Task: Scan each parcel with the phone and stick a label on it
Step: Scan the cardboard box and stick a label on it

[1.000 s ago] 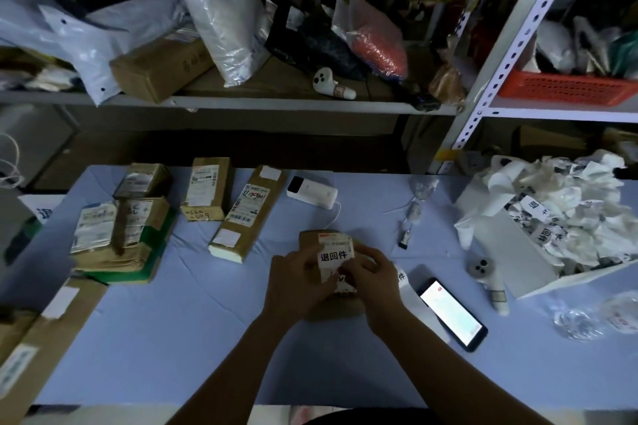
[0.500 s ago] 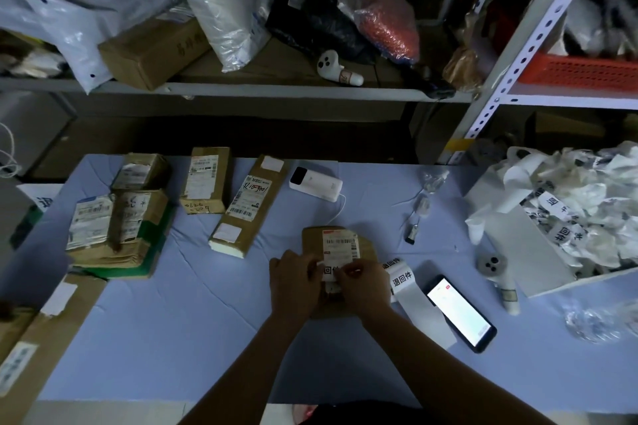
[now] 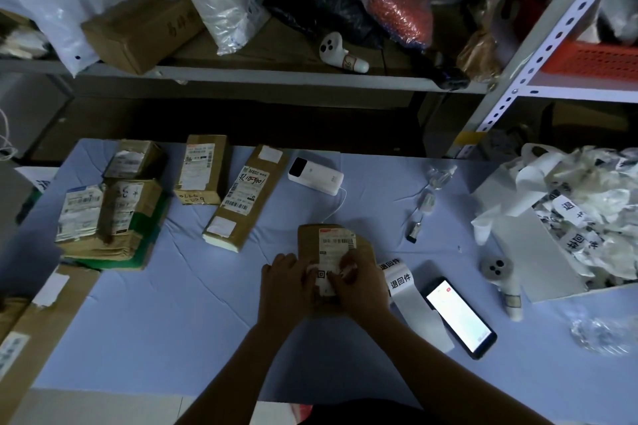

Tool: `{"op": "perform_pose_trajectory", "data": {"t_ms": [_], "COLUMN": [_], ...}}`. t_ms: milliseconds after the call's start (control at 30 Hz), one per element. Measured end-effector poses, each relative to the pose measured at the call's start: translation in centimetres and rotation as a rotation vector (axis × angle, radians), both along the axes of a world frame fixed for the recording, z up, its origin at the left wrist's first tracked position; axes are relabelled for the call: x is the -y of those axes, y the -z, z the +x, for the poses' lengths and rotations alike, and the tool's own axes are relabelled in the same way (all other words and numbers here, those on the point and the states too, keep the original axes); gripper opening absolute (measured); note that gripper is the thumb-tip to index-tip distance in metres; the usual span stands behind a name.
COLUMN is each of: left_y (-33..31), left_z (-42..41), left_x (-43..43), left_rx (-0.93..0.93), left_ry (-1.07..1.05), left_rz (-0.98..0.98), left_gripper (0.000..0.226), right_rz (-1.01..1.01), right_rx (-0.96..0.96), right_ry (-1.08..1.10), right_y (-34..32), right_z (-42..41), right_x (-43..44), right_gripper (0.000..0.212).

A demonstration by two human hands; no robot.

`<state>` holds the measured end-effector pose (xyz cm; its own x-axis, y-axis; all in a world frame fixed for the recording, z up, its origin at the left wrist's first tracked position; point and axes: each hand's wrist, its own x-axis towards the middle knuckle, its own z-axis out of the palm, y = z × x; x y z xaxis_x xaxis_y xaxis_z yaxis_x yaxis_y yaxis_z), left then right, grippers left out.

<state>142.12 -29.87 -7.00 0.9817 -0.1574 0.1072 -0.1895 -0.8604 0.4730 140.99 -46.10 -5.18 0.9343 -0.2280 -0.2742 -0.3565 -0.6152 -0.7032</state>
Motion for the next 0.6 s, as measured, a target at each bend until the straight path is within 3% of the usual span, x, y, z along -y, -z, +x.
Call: {"op": "perform_pose_trajectory", "data": {"t_ms": [100, 233, 367, 467, 600], "left_y": [0.0, -0.2, 0.1, 0.9, 1.0], "left_z": [-0.1, -0.3, -1.0, -1.9, -3.1], "left_x": [-0.8, -2.4, -2.9, -2.1, -0.1], "left_rx": [0.025, 0.038, 0.010, -0.047, -0.352], "left_ry": [0.080, 0.196, 0.155, 0.015, -0.168], "left_rz": [-0.032, -0.051, -0.217, -0.390, -0.746], "left_gripper": [0.018, 0.023, 0.028, 0.019, 0.057], "right_rz": [-0.002, -0.152, -0.222, -0.258, -0.172], "right_rx": [-0.013, -0.046, -0.056, 0.039, 0.097], "right_ry": [-0.136, -0.239, -0.178, -0.054, 0.112], "right_y": [0.1, -0.1, -0.3, -0.5, 0.8], "right_z": [-0.1, -0.3, -1.1, -2.3, -4.4], "right_x": [1.0, 1.4, 1.5, 2.6, 5.5], "right_gripper": [0.029, 0.036, 0.037, 0.036, 0.077]}}
